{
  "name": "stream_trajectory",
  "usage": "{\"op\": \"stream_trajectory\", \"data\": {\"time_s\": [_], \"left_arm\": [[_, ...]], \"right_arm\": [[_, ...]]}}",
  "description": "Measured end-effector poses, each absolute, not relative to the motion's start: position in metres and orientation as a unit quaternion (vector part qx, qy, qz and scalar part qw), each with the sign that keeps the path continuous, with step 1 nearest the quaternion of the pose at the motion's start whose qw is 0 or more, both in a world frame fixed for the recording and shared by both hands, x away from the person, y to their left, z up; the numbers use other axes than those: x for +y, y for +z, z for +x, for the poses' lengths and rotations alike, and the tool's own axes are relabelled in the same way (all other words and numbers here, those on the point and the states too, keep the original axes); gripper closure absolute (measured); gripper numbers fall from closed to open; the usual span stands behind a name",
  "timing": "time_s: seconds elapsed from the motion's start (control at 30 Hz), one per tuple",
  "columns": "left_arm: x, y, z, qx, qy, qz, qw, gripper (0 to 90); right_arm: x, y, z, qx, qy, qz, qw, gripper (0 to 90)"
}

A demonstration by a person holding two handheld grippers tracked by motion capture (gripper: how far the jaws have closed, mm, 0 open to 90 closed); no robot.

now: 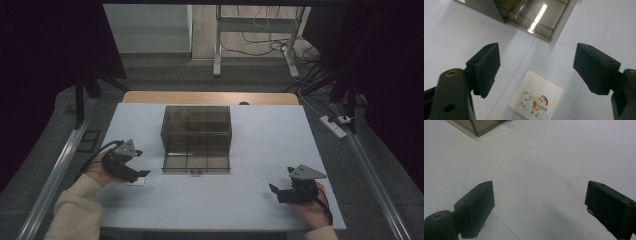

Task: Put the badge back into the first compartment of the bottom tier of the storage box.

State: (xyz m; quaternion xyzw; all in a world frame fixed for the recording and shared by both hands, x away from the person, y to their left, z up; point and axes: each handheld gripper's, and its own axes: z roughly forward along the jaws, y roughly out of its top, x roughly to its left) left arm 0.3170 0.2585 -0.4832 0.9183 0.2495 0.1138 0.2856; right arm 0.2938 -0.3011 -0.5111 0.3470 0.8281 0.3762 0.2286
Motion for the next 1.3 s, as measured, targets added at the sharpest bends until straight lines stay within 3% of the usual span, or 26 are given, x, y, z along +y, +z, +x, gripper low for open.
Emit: {"op": "stream_trajectory", "data": {"time_s": [0.93, 1.3], "left_arm": [[0.262, -0.502, 0.321, 0.236, 0.087, 0.941, 0.227, 17.9], [0.263, -0.512, 0.323, 0.219, 0.054, 0.951, 0.212, 17.4]], "right_arm": [[-0.300, -0.513, 0.295, 0.831, 0.375, 0.345, 0.225, 8.7], [-0.299, -0.514, 0.295, 0.832, 0.373, 0.343, 0.225, 8.7]]}}
